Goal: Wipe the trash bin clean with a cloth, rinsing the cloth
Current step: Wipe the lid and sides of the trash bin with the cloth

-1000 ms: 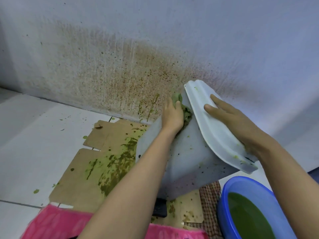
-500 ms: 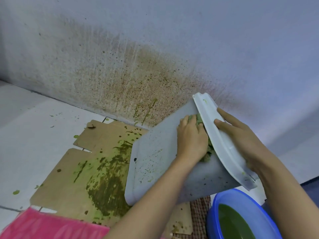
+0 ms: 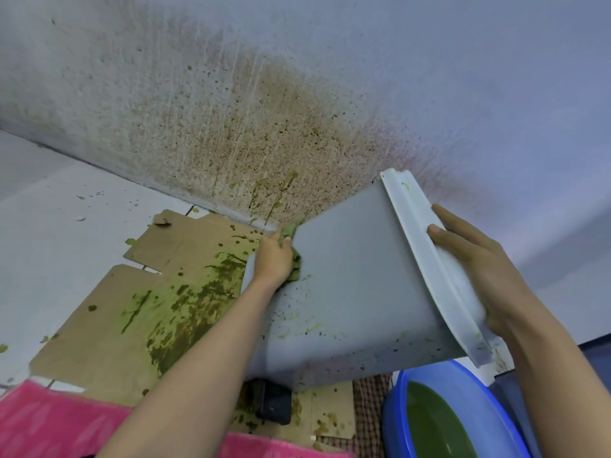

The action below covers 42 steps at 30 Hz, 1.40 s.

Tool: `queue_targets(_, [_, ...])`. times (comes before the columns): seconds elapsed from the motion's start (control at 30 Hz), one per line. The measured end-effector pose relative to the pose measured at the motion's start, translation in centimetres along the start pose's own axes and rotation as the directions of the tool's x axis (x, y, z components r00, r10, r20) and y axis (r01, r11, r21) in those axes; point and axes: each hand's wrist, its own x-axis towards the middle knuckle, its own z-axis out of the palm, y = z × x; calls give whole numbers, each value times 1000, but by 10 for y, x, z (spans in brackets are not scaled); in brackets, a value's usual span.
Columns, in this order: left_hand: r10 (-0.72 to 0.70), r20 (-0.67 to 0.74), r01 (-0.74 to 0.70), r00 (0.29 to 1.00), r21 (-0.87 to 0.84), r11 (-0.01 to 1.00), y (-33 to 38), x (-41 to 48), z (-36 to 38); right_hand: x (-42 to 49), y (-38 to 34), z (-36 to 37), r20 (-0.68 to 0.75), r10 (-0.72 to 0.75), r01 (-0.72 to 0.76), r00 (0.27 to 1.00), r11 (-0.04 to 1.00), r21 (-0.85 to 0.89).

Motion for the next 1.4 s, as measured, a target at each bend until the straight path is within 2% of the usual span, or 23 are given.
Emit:
queue_targets(0.2, [-177,-110,168,978,-87,982,-57,-62,-20,-2,-3,4,13,-18,18,1000,999,-33])
queue_targets(0.3, [-206,-172,193,963,-91,977,-66,-100,-19,-4,-2,5,10,-25,26,1000,999,-45])
queue_targets(0.43, [-185,-216,173,959,-72,982,-40,-135,-9,-5,-2,5,7,-29,30,1000,998,-62])
queue_targets(0.6, [-38,-180,30,983,-46,998,25,-145,15,-5,-4,8,9,-51,52,999,994,-92])
queue_targets(0.73, [126,-112,-137,986,-92,986,96,-169,26,-4,-8,13,15,-74,75,997,993,-89])
queue_targets(0.83, [330,-62,-335,942,-77,939,113,-201,32,-4,-6,13,16,-63,64,998,994,-90])
queue_targets(0.97, [536,-57,-538,842,-8,843,61,-213,33,-4,-1,7,3,-59,59,998,995,-76])
queue_targets(1.03, [481,-60,-484,875,-49,874,46,-196,29,-4,0,5,-3,-57,57,998,996,-65])
queue_targets(1.2, [207,-14,-207,978,-160,965,42,-129,4,-5,2,2,-10,-56,56,998,997,-57])
queue_targets(1.3, [27,15,-25,1000,-100,995,11,-97,-12,-4,3,2,-13,-51,50,999,998,-47])
queue_targets(1.4, [-77,-47,73,996,-66,995,-22,-97,-23,-3,3,3,-14,-49,49,999,998,-49])
